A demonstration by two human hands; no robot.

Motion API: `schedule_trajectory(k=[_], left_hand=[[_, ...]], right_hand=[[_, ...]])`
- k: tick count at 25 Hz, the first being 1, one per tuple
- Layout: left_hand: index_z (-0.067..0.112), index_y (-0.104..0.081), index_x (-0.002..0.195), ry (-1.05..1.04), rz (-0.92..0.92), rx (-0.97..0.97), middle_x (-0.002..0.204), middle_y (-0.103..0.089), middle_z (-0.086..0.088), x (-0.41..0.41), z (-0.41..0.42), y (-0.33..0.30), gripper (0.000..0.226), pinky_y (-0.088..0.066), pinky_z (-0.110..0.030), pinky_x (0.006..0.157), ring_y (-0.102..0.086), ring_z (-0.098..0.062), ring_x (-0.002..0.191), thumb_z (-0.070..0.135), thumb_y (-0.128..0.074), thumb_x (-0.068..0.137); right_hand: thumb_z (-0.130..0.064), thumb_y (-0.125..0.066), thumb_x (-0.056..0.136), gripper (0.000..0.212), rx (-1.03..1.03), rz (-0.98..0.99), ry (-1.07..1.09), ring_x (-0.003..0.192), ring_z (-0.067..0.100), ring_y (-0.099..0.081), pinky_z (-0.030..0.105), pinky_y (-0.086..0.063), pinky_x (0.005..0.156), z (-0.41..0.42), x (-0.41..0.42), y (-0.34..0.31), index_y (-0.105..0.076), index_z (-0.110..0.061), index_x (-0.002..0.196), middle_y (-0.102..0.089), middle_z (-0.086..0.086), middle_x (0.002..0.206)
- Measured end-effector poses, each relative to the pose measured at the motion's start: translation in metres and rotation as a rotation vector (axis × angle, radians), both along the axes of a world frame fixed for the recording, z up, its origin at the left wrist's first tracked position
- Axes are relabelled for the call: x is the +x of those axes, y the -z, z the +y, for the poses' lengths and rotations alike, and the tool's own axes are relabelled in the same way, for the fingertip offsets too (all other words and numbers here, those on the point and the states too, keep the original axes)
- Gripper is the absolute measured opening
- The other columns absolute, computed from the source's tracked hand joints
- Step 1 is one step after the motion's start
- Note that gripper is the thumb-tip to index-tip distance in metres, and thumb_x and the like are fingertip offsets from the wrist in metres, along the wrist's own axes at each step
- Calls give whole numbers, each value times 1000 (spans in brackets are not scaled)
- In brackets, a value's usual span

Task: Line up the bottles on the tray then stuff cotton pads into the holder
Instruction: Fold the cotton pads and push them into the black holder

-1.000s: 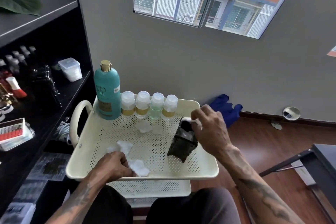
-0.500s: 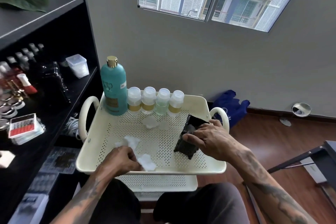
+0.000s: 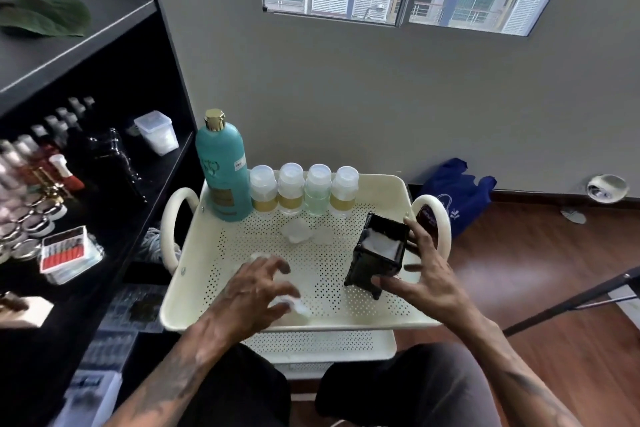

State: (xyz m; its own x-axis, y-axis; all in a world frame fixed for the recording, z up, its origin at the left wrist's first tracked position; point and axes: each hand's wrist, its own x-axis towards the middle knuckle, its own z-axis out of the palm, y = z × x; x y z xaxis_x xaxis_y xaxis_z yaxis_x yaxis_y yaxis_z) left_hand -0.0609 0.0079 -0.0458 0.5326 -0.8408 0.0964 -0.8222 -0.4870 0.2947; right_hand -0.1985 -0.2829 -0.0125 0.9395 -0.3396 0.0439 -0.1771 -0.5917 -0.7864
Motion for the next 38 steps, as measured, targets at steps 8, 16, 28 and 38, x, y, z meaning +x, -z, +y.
schedule_trajectory(k=[8,16,28,38], left_hand=[[19,-73,106,-25,197,-392,94,-71,10,9,-40,-70,20,-55,-29,74,-66,-5,84,9,-70,89],[19,-71,100,37,330,-194,81,-64,22,15,-146,-129,16,-42,-3,67,-59,14,75,7,-64,92],[36,-60,126,254,-91,161,130,-58,17,-3,-146,-138,45,-57,-37,80,-67,-15,99,14,-50,89],[27,-52,133,289,-53,1039,111,-63,2,-11,-190,-132,52,-42,-25,60,-59,-23,94,7,-46,86]], right_hand=[[-44,-83,70,103,194,-186,139,129,-7,-45,21,-54,81,19,0,31,-16,-52,149,-43,-26,143],[-68,-73,69,100,181,-233,145,126,-15,-43,20,-54,84,17,1,37,-13,-55,148,-39,-38,139],[-59,-72,76,98,183,-282,96,123,-3,-49,32,-57,88,15,3,47,-7,-53,150,-40,-27,143],[-63,-72,74,99,173,-230,107,125,-5,-46,37,-57,87,14,2,50,-8,-54,149,-42,-29,141]])
